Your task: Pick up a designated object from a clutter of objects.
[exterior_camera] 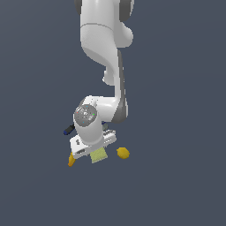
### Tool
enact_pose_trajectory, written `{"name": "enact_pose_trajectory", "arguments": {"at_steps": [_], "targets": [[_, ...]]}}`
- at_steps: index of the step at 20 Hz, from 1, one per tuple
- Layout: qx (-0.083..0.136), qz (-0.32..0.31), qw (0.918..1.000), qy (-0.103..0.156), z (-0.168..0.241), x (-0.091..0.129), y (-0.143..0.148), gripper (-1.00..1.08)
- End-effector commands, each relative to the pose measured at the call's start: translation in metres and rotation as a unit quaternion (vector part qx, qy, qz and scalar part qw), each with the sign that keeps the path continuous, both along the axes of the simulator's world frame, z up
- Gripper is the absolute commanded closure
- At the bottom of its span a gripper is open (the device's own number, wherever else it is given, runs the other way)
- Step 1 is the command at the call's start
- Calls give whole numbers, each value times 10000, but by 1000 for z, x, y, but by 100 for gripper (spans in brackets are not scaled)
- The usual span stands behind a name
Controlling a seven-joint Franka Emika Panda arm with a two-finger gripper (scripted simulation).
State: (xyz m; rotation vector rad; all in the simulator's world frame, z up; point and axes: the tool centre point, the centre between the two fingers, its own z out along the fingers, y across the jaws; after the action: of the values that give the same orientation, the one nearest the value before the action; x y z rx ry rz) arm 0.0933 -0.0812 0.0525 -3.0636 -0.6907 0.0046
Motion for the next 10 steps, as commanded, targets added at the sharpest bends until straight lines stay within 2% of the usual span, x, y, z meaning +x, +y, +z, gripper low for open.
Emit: {"name": "enact_pose_trajectory", "arguments": {"at_steps": [1, 10], "targets": [[-1, 2, 10000, -14, 20, 0, 6, 108], [-4, 3, 10000, -14, 118, -4, 36, 108]]}}
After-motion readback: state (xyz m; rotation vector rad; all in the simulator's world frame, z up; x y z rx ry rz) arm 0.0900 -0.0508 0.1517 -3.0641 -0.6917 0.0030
